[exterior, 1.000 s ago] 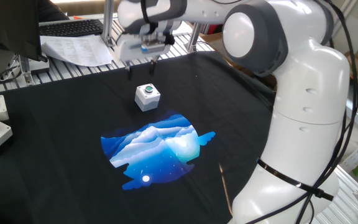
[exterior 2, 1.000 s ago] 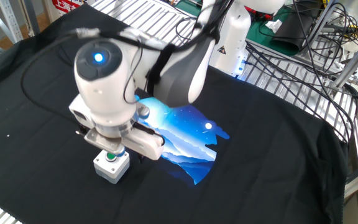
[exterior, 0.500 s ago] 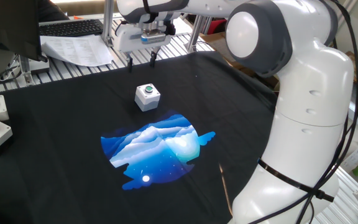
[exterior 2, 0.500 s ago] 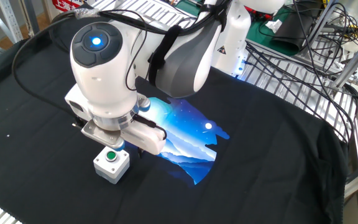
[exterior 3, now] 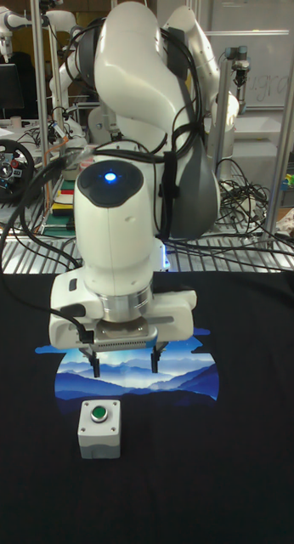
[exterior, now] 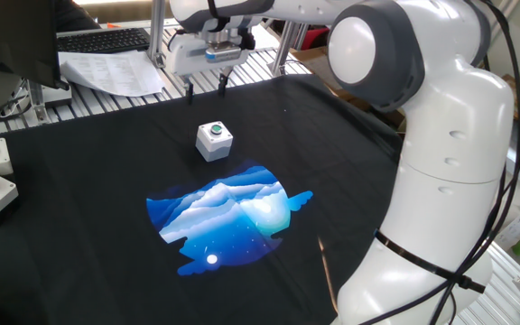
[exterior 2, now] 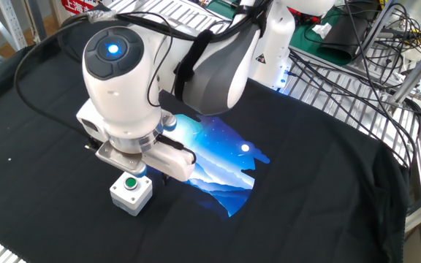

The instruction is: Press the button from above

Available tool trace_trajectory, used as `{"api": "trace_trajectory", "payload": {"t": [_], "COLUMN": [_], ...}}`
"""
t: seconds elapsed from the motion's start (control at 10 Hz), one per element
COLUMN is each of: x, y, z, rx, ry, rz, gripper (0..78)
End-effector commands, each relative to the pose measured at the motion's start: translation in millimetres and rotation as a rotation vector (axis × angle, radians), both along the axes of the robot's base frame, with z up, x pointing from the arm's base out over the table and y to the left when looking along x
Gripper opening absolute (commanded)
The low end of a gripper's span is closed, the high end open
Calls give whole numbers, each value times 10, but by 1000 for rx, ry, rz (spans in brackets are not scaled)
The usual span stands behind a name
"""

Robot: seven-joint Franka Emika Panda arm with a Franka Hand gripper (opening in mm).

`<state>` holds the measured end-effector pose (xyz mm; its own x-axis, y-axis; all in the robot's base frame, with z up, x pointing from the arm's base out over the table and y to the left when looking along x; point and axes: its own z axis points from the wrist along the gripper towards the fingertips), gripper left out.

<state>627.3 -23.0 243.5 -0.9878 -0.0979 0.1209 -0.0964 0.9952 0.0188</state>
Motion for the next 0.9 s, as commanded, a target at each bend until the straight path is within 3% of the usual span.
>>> {"api": "trace_trajectory", "payload": {"t": [0.1, 0.9], "x": [-1, -85], "y": [-36, -55], "z": [61, 184], "rx": [2, 2], "ry": [-7, -17], "rz": [-1, -4], "gripper": [774, 774]}}
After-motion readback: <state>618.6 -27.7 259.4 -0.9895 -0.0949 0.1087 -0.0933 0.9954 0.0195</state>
